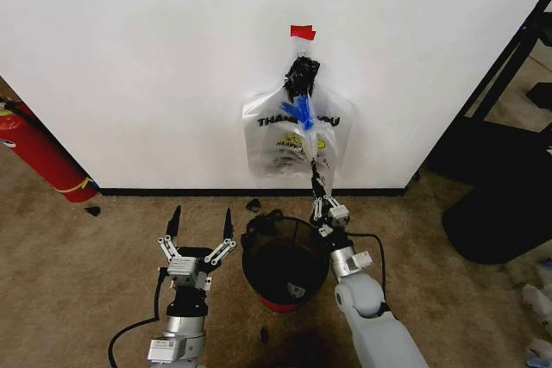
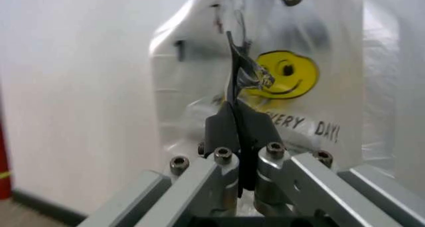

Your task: Pick up the garbage bag from the wall and place it over the trash bin.

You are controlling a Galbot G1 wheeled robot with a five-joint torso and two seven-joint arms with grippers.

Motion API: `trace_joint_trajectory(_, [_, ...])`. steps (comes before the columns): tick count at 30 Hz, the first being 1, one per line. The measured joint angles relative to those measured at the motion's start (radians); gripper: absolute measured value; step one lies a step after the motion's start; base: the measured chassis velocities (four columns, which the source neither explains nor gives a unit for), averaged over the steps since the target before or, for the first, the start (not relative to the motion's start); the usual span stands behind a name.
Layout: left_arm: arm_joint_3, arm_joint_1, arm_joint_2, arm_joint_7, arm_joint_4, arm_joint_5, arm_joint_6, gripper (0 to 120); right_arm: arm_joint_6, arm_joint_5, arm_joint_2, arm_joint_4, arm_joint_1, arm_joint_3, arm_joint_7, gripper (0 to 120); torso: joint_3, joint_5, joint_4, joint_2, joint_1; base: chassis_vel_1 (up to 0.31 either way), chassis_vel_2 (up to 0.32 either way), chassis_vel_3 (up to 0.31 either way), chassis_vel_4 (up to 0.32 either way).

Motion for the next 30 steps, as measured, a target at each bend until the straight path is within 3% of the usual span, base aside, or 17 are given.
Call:
trace_joint_trajectory(9, [0.000, -0.003, 0.000, 0.000, 0.001, 0.000, 0.000, 100, -0.030, 0.062, -0.041, 0.050, -0.058, 0.137, -0.296, 0, 0.000, 0.0001, 0.0000, 0.000, 0.000, 0.000, 0.000, 0.000, 0.000])
trace_joint_trajectory(15, [0.000, -0.004, 0.000, 0.001, 0.003, 0.002, 0.002, 100, -0.057, 0.111, -0.058, 0.044, -0.075, 0.271, -0.653, 0, 0.000, 0.0001, 0.0000, 0.000, 0.000, 0.000, 0.000, 0.000, 0.000])
trace_joint_trajectory(19, [0.000, -0.004, 0.000, 0.001, 0.003, 0.003, 0.003, 100, -0.057, 0.122, -0.060, 0.030, -0.082, 0.317, -0.769, 0, 0.000, 0.0001, 0.0000, 0.000, 0.000, 0.000, 0.000, 0.000, 0.000])
trace_joint_trajectory(30, [-0.005, -0.005, 0.010, 0.001, 0.002, -0.003, 0.005, 100, 0.001, 0.132, -0.057, -0.035, -0.106, 0.376, -0.818, 0, 0.000, 0.0001, 0.0000, 0.000, 0.000, 0.000, 0.000, 0.000, 0.000])
